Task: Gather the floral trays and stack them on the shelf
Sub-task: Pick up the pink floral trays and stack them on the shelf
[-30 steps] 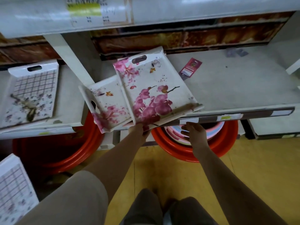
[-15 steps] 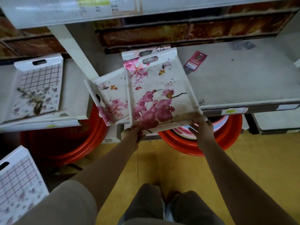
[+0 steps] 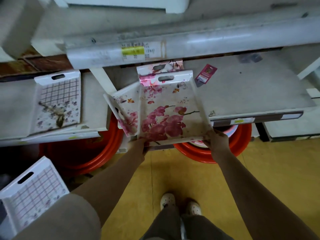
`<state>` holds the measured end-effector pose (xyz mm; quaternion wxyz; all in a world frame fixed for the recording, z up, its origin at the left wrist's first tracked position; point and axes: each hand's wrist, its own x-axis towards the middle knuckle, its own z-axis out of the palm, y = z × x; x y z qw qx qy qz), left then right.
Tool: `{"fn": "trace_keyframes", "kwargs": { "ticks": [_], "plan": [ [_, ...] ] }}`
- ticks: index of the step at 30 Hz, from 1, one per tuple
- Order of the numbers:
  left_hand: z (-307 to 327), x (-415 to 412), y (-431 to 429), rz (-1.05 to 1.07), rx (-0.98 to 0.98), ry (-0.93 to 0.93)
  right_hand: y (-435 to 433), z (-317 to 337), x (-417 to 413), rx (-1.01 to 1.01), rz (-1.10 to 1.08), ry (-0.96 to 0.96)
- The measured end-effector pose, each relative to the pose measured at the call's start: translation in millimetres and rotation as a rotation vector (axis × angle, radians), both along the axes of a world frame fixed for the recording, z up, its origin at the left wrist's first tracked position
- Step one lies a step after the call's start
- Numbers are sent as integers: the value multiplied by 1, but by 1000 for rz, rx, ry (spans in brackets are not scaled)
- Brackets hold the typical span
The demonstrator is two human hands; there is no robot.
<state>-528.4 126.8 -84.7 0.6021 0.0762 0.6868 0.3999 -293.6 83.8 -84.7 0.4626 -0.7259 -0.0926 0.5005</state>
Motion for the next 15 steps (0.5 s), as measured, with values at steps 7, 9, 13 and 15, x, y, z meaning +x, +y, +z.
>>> {"fn": "trace_keyframes", "kwargs": {
  "ticks": [7, 9, 13, 15],
  "plan": [
    [28, -14, -22, -122, -6, 85, -12, 35, 5, -90, 162, -162],
    [35, -14, -31, -128, -12, 103, -17, 40, 9, -148, 229, -209],
    [49, -7, -52, -112, 23, 144, -35, 47, 20, -186, 421, -417],
    [55, 2, -69, -88, 32, 170, -48, 51, 27, -177, 469, -492]
  ]
}}
